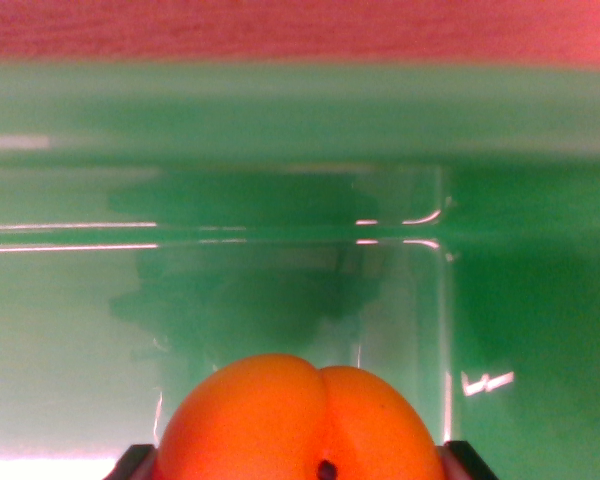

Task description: Pick fruit

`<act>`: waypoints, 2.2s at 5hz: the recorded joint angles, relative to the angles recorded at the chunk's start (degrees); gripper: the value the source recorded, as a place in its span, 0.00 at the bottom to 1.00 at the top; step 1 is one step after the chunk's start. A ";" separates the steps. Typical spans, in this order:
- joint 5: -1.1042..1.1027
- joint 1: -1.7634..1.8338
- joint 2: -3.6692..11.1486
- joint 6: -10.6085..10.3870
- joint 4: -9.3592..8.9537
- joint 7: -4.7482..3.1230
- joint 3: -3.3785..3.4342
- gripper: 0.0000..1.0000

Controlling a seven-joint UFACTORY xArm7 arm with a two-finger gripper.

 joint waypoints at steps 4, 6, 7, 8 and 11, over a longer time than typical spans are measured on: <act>0.02 0.09 -1.88 4.79 2.93 -0.43 0.00 1.00; 0.04 0.14 -2.93 7.44 4.55 -0.66 0.00 1.00; 0.04 0.14 -2.93 7.44 4.55 -0.66 0.00 1.00; 0.05 0.19 -3.98 10.13 6.20 -0.90 0.00 1.00; 0.06 0.25 -5.06 12.86 7.87 -1.15 0.00 1.00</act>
